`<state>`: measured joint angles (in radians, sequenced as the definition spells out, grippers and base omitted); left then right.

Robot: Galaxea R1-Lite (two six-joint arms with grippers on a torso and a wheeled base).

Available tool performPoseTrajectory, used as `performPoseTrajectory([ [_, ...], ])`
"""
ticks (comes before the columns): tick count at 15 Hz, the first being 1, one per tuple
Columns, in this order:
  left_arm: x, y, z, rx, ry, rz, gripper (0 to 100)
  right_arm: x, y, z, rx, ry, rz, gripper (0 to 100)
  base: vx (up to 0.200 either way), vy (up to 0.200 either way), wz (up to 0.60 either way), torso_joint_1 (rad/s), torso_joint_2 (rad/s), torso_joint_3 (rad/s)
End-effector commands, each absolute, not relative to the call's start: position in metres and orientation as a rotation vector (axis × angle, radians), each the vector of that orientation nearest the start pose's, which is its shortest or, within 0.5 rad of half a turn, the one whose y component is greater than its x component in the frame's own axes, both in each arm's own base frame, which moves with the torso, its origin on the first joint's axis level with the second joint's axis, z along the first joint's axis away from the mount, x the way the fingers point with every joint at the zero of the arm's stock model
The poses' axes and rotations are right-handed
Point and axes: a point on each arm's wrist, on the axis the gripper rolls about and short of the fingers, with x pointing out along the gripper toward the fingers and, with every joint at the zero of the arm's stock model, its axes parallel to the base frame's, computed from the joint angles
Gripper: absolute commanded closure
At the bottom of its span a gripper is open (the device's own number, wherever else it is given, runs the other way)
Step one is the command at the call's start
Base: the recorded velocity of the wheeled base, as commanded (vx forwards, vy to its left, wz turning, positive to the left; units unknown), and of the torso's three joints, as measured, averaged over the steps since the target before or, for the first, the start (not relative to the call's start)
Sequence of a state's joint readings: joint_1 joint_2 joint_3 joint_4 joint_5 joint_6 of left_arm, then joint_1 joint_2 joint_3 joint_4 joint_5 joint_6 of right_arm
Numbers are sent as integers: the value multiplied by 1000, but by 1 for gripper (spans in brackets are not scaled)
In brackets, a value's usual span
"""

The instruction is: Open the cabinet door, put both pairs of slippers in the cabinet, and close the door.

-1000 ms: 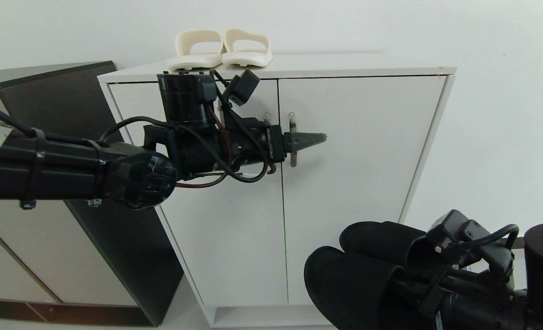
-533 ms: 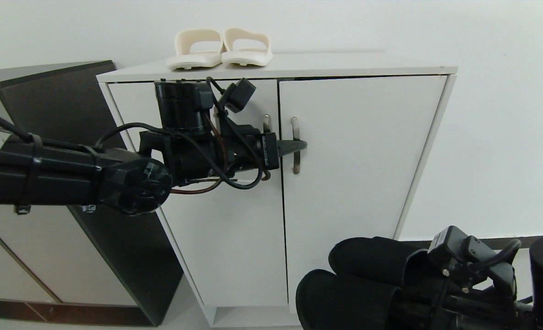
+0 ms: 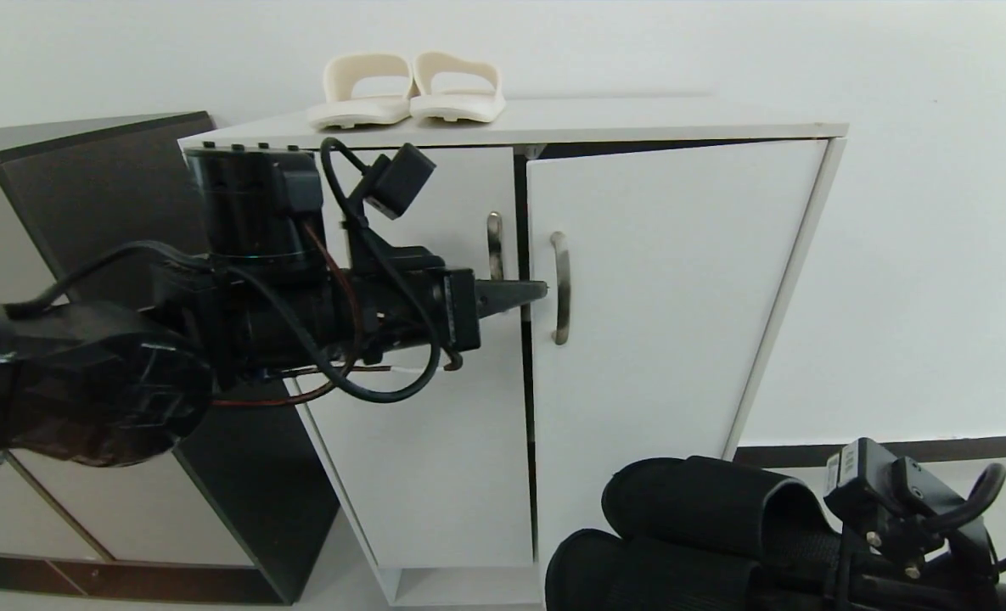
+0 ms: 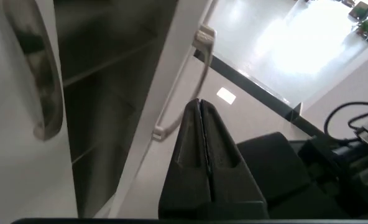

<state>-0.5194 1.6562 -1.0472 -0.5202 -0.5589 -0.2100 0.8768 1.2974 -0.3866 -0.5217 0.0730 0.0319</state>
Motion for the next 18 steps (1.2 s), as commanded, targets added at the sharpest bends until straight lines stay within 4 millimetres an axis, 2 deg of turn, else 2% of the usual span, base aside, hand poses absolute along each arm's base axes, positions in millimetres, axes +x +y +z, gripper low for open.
performPoseTrajectory([
  [1, 225, -141, 268, -171, 135, -1069, 100, 114, 139, 159, -126, 382, 936, 100, 0, 0, 0, 0, 0, 0],
  [4, 234, -122, 272, -177, 116, -993, 100, 114, 140, 159, -124, 381, 942, 100, 0, 0, 0, 0, 0, 0],
  [6, 256, -119, 273, -181, 112, -951, 100, 114, 140, 159, -122, 380, 942, 100, 0, 0, 0, 0, 0, 0],
  [11, 300, -135, 273, -197, 111, -942, 100, 114, 140, 158, -124, 385, 941, 100, 0, 0, 0, 0, 0, 0],
  [13, 307, -142, 281, -240, 104, -956, 100, 114, 140, 158, -124, 385, 940, 100, 0, 0, 0, 0, 0, 0],
  [18, 316, -161, 283, -242, 93, -995, 100, 113, 139, 157, -129, 393, 939, 100, 0, 0, 0, 0, 0, 0],
])
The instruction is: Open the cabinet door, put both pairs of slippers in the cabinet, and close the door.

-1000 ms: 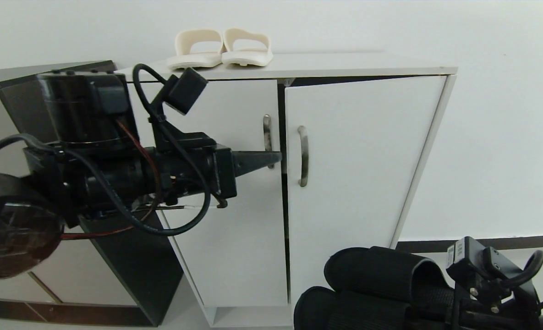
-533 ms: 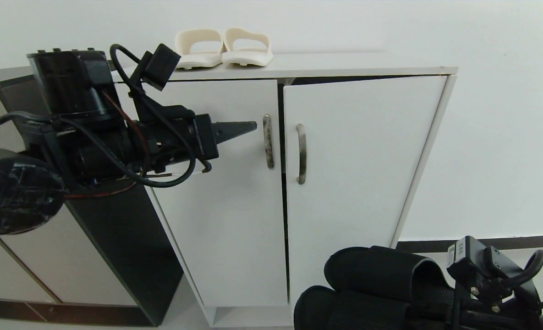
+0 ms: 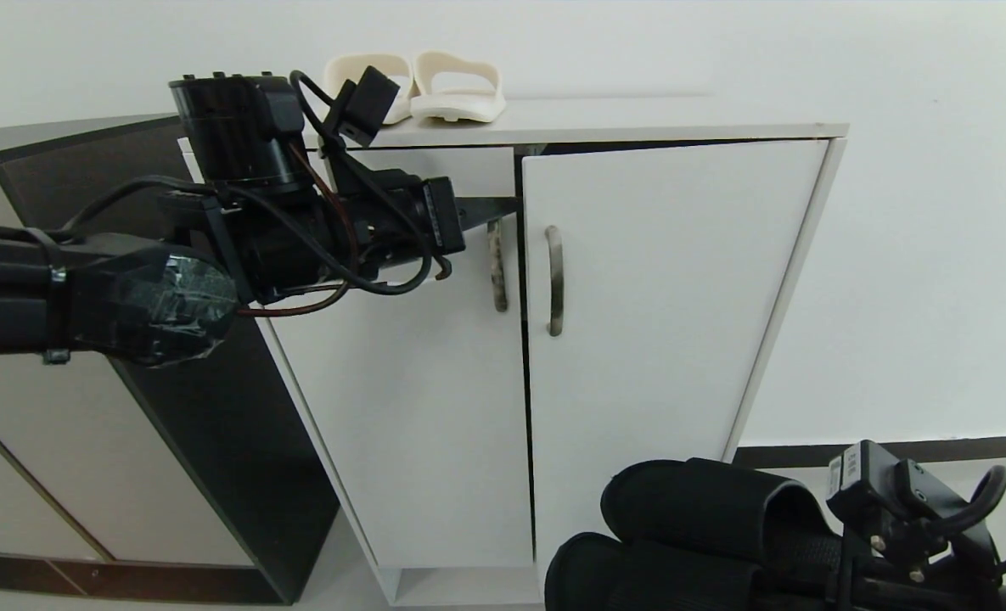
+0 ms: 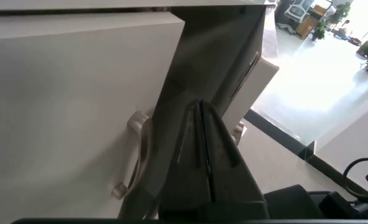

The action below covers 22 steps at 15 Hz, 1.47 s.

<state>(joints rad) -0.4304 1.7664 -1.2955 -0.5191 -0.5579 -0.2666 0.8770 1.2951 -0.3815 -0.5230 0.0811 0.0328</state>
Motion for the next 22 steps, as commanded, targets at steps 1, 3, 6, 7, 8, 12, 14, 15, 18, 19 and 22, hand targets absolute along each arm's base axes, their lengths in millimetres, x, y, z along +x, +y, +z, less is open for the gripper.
performPoseTrajectory([
  [1, 316, -163, 282, -242, 93, -996, 100, 113, 139, 156, -131, 397, 939, 100, 0, 0, 0, 0, 0, 0],
  [3, 316, -164, 282, -243, 92, -985, 100, 113, 139, 155, -132, 398, 939, 100, 0, 0, 0, 0, 0, 0],
  [6, 317, -174, 280, -243, 95, -999, 100, 113, 138, 154, -136, 404, 939, 100, 0, 0, 0, 0, 0, 0],
  [7, 317, -176, 279, -243, 100, -1000, 100, 112, 138, 153, -145, 402, 940, 100, 0, 0, 0, 0, 0, 0],
  [8, 317, -177, 278, -243, 100, -1001, 100, 112, 138, 152, -159, 399, 943, 100, 0, 0, 0, 0, 0, 0],
  [12, 311, -179, 276, -241, 110, -1000, 100, 98, 142, 144, -203, 418, 1021, 100, -150, 0, 0, -1, -1, -3],
  [14, 292, -188, 276, -234, 119, -1016, 100, 95, 142, 143, -208, 421, 1034, 100, -200, 0, 0, 2, 2, -5],
  [15, 265, -201, 278, -208, 102, -1059, 100, 92, 142, 140, -216, 429, 1047, 100, -200, 0, 0, 2, 2, -2],
  [18, 236, -213, 285, -194, 68, -1073, 100, 89, 142, 139, -221, 429, 1060, 100, -200, 0, 0, 4, 6, 7],
  [19, 239, -209, 284, -196, 69, -1056, 100, 89, 142, 140, -219, 423, 1057, 100, 0, 0, 0, 0, 0, 0],
  [22, 238, -163, 306, -233, -63, -824, 100, 97, 150, 144, -221, 413, 979, 100, 0, 0, 0, 0, 0, 0],
])
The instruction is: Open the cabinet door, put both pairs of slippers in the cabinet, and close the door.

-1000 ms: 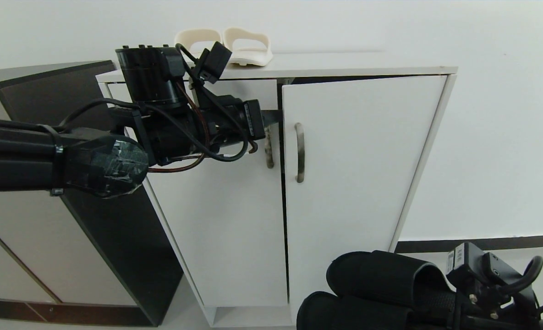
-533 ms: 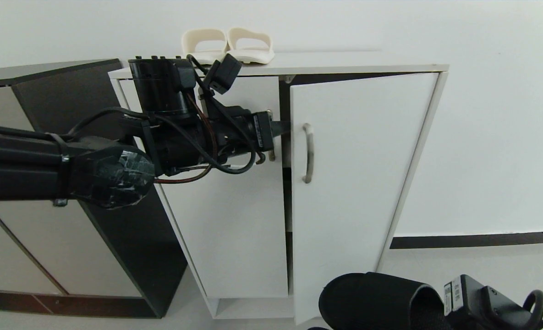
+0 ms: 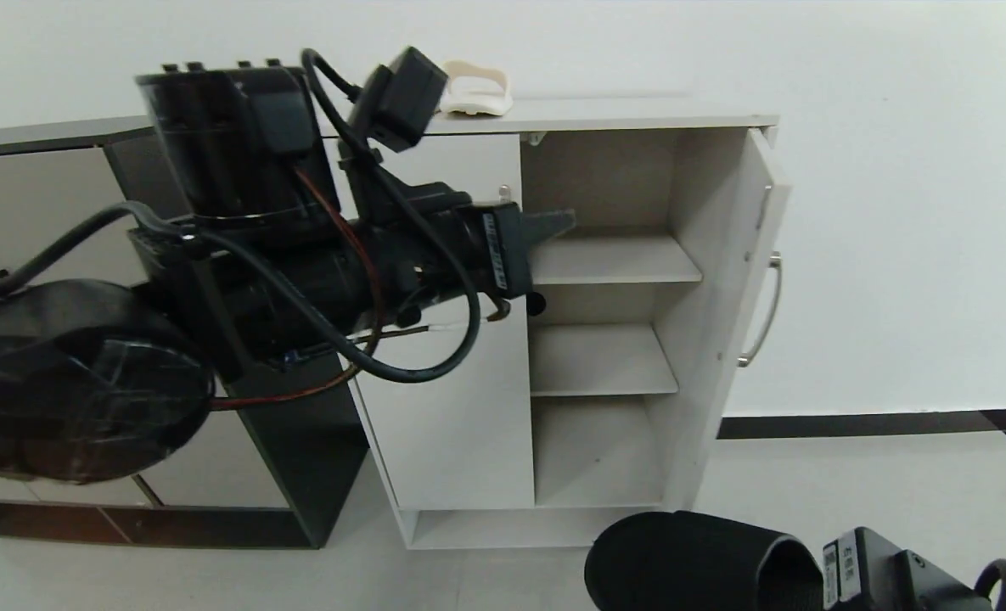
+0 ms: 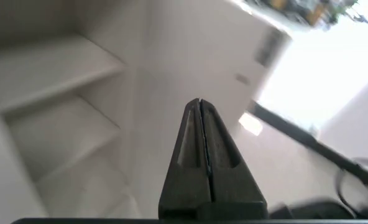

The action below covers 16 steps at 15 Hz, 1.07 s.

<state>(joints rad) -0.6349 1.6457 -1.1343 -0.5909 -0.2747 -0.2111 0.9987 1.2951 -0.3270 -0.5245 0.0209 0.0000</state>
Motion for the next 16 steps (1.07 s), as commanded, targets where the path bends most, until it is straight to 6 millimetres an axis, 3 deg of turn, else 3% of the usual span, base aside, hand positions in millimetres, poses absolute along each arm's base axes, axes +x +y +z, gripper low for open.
performPoseTrajectory([
  [1, 226, -148, 312, -243, -89, -780, 100, 101, 154, 147, -226, 400, 930, 100, 0, 0, 0, 0, 0, 0],
  [3, 176, -113, 316, -245, -112, -703, 100, 114, 168, 155, -193, 384, 776, 100, 0, 0, 0, 0, 0, 0],
  [5, 124, -74, 299, -171, -30, -440, 100, 131, 182, 163, -128, 364, 612, 100, 0, 0, 0, 0, 0, 0],
  [6, 113, -65, 295, -155, -20, -381, 100, 135, 184, 165, -116, 360, 583, 100, 0, 0, 0, 0, 0, 0],
  [8, 49, -15, 267, -120, -6, -123, 100, 161, 197, 170, -57, 334, 395, 100, 0, 0, 0, 0, 0, 0],
  [10, 7, 5, 239, -112, -32, -5, 100, 177, 197, 162, -69, 343, 275, 100, 0, 0, 0, 0, 0, 0],
  [14, -28, 9, 139, -59, -3, 262, 100, 182, 198, 157, -87, 347, 218, 100, 0, 0, 0, 0, 0, 0],
  [16, -31, 8, 108, -6, 9, 288, 100, 181, 198, 156, -89, 349, 219, 100, 0, 0, 0, 0, 0, 0],
])
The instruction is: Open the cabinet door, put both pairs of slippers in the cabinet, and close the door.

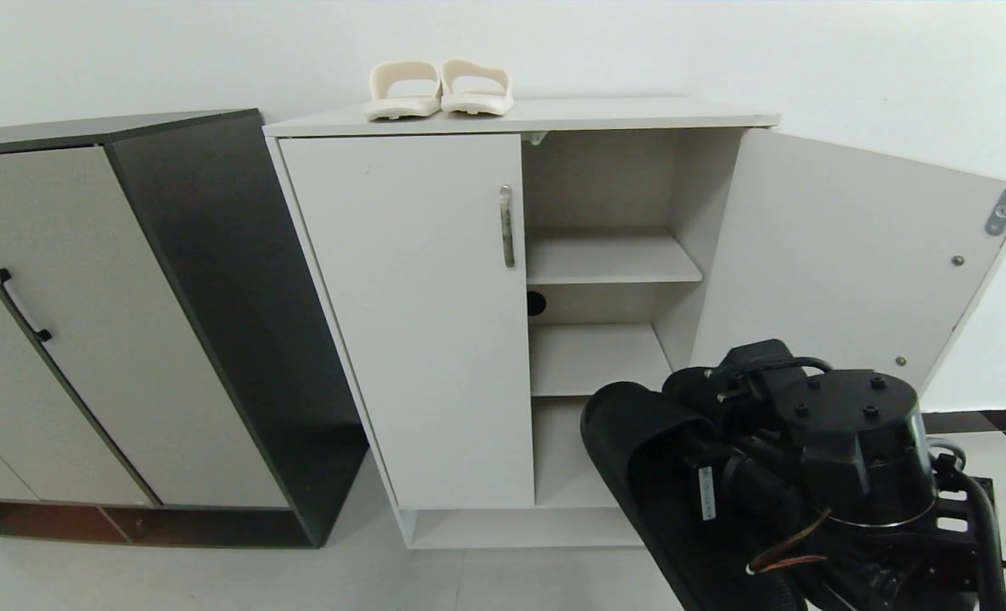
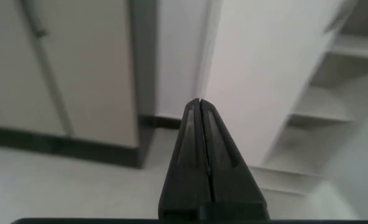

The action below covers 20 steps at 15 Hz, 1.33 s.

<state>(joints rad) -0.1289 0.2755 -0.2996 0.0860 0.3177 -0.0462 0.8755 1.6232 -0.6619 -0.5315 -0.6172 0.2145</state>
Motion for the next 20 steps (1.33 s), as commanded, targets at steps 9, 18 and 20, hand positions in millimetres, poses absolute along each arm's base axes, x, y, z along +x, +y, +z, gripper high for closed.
performPoseTrajectory([
  [9, -23, -2, 79, -13, -30, -83, 100, 183, 202, 148, -92, 351, 229, 100, 0, 0, 0, 0, 0, 0],
  [18, -23, 0, 75, 21, 3, -20, 100, 198, 221, 147, -64, 330, 211, 100, 0, 0, 0, 0, 0, 0],
  [20, -23, 0, 75, 20, 3, -20, 100, 207, 230, 141, -62, 309, 133, 100, 0, -100, 0, 4, -1, 1],
])
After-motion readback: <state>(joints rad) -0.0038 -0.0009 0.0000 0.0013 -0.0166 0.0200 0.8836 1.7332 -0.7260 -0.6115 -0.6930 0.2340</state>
